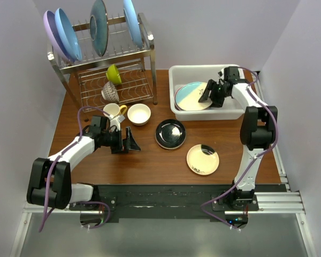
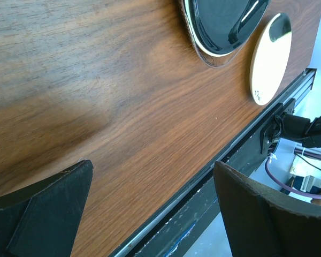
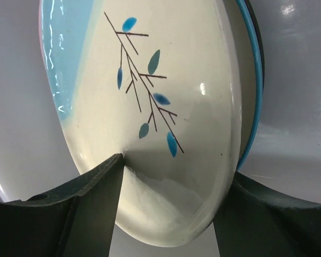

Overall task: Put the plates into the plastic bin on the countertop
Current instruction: Place the plate in the plastic bin.

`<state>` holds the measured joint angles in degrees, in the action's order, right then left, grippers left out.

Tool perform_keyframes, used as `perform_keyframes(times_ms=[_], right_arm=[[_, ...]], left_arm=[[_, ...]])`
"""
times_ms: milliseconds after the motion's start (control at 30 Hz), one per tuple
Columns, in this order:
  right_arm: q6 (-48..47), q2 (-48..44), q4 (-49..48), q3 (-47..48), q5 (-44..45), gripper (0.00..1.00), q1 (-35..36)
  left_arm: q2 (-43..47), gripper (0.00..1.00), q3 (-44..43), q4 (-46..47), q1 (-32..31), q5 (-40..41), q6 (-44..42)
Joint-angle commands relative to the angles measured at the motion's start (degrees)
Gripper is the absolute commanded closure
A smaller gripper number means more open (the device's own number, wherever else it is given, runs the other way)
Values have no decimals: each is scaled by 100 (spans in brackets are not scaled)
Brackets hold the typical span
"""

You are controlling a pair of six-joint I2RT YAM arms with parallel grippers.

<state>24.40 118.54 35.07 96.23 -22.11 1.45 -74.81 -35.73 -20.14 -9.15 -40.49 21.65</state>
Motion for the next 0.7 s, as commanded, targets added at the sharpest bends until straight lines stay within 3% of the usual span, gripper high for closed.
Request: perform_keyframes(times_ms=[0,333,400,667], right_arm=[[-489,-50,369,327,232,35,215],[-814,301,897,942,611,34,452],[-814,336,940,1003,690,29,540],[-1060,609,1529,1320,1287,25,698]], left_arm=[[-16,0,39,204,-61,-143,-117],[-16,0,39,195,-70,-152,-117],[-16,0,31,195,-78,-152,-117],[-34,0,31,195,-87,-187,-126]])
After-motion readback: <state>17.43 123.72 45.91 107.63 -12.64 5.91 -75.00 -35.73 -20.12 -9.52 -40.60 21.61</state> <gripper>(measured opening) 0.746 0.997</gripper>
